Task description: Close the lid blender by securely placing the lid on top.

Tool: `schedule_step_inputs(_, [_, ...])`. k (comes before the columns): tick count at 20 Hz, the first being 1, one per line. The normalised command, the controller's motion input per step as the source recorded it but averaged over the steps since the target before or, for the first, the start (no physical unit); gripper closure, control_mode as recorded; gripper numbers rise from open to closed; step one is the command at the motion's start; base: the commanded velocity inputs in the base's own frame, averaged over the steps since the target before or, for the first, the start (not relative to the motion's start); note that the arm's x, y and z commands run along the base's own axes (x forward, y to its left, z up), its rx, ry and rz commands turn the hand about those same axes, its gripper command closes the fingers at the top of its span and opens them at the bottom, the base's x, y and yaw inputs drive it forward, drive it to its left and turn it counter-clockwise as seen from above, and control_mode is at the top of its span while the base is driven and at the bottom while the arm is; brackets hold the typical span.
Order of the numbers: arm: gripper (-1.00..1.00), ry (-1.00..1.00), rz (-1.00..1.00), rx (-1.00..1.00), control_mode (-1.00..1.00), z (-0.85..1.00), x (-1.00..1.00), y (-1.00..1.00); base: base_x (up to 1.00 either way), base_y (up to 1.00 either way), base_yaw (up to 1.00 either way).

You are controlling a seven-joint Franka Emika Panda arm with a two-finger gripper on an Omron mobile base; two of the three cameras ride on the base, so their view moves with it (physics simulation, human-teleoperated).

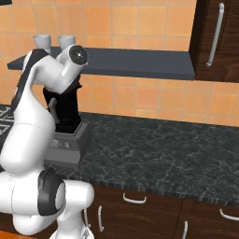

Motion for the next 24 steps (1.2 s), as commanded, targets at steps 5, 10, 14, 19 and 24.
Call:
schedule_step_inputs(5, [1.0,0.0,-0.05,0.1,-1.0,0.0,0.29,-0.24,0.0,0.0,0.0])
schedule_step_inputs(10, [1.0,0.02,-0.07,0.04,-1.0,0.02,0.34,-0.41,0.0,0.0,0.0])
schedule_step_inputs(14, [1.0,0.02,-0.08,0.0,-1.0,0.0,0.21,-0.67,0.0,0.0,0.0])
schedule_step_inputs(19, [1.0,0.05,-0.06,0.0,-1.0,0.0,0.0,-0.7,0.0,0.0,0.0])
schedule_step_inputs(24, [1.0,0.0,-0.05,0.0,-1.0,-0.02,0.09,-0.28,0.0,0.0,0.0])
